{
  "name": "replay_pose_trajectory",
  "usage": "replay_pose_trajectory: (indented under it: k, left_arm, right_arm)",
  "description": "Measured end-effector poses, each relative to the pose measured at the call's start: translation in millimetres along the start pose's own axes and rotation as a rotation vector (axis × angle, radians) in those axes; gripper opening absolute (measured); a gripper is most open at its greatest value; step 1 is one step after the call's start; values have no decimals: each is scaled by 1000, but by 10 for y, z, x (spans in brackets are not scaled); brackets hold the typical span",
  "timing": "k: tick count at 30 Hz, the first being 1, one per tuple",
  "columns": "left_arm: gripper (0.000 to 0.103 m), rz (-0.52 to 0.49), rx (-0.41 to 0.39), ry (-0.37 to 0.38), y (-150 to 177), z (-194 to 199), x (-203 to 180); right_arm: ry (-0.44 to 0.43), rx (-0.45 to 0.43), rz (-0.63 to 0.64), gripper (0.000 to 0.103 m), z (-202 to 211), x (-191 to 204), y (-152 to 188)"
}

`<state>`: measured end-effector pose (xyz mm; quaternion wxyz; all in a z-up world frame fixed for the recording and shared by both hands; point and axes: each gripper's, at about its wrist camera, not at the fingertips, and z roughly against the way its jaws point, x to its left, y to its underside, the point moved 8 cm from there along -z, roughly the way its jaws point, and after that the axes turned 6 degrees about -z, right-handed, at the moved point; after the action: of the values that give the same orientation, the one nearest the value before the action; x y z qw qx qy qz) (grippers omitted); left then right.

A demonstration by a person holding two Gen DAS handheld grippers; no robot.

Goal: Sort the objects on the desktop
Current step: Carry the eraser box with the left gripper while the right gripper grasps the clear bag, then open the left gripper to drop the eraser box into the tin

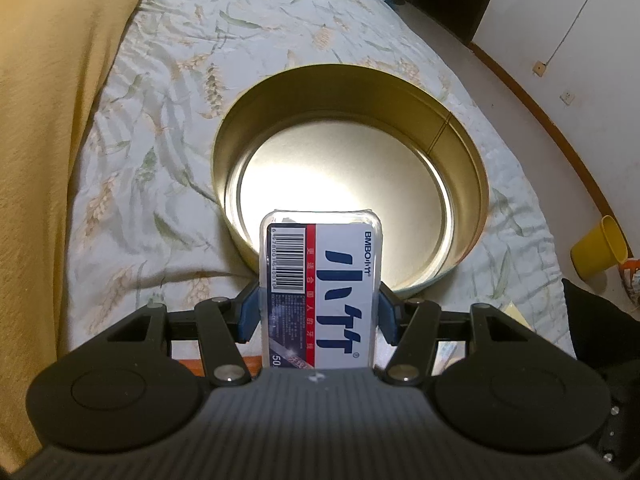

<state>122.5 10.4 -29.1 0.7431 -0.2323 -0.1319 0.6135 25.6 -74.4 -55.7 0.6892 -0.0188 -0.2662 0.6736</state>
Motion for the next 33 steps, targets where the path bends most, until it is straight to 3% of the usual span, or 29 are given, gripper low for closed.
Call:
replay_pose_trajectory:
  k: [12,26,29,30,33]
  left_arm:
    - [60,-57,-14,-5,-343,-168,-118]
    - [61,-66,-41,-18,-495,-300,-157]
    - [75,-38,-44,-20,-502,-307,-94]
    - [84,-26,-45,-21,-497,-299,-55]
    - [94,19,-63,-22,-463,-249,78]
  right_arm:
    - [7,-10,-15,31,48,-59,-51]
    - [11,-5,-15,31,36,-47,-74]
    - [15,-5,-18,31,30,-45,-75]
    - [16,-5,-18,31,30,-43,-75]
    - [16,-10,-21,31,40,-39,-70]
